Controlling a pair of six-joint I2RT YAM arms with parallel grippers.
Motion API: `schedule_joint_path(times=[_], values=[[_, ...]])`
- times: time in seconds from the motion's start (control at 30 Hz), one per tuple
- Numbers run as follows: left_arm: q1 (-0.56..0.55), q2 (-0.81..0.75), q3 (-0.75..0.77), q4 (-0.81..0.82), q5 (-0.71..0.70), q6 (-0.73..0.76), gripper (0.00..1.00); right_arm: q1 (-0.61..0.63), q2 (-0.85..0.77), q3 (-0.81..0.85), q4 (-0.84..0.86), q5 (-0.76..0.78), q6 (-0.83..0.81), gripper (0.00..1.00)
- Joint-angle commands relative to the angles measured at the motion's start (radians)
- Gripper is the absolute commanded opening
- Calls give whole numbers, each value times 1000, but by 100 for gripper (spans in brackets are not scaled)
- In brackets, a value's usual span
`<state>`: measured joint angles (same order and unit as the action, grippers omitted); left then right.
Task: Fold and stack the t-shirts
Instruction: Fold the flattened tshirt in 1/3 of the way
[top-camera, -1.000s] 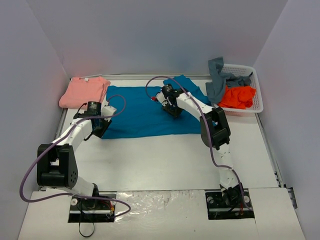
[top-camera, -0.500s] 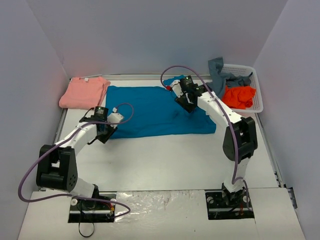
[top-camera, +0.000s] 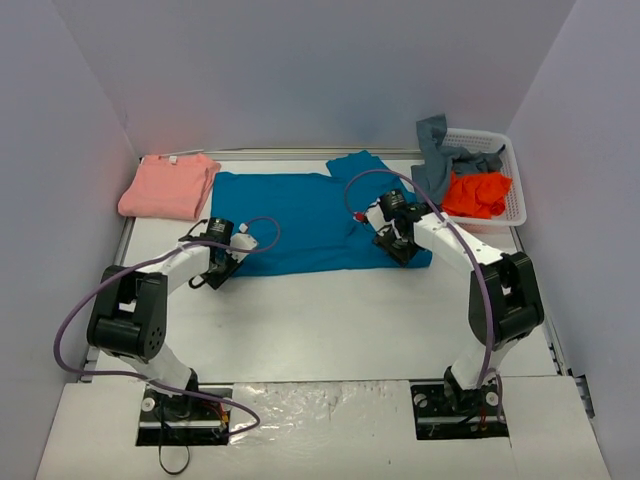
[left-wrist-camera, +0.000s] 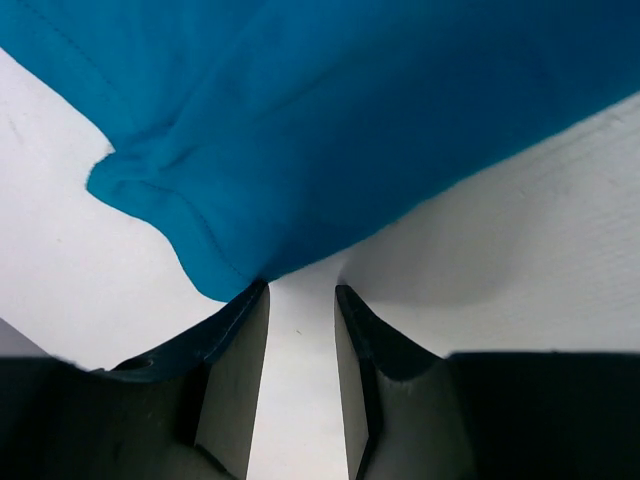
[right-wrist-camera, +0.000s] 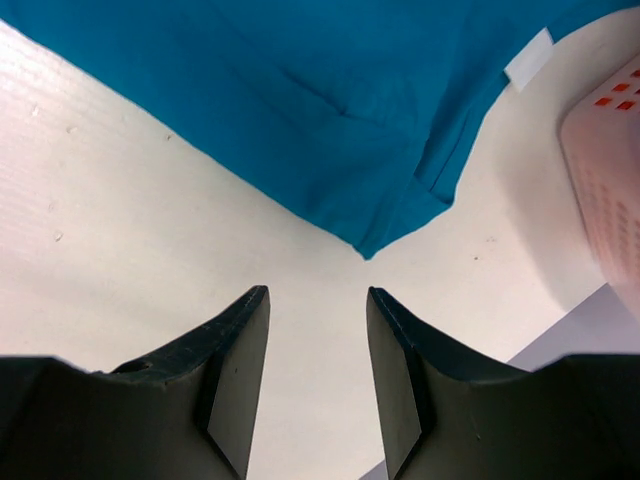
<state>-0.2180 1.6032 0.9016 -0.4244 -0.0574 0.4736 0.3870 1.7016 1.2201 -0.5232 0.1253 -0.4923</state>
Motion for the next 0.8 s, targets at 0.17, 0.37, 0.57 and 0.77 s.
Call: schedule_joint_path(times=[0.17, 0.37, 0.57, 0.77], values=[[-1, 41, 29, 36, -48, -1, 32, -4, -54, -68, -1, -4, 34, 39], [-4, 29, 23, 27, -33, 7, 31, -7, -46, -105, -3, 13, 29, 40], [-4, 24, 3, 50, -48, 13, 32, -14, -66, -145, -4, 22, 23, 40], [-4, 101, 26, 52, -65, 26, 33, -22, -95, -185, -18, 30, 3, 40]])
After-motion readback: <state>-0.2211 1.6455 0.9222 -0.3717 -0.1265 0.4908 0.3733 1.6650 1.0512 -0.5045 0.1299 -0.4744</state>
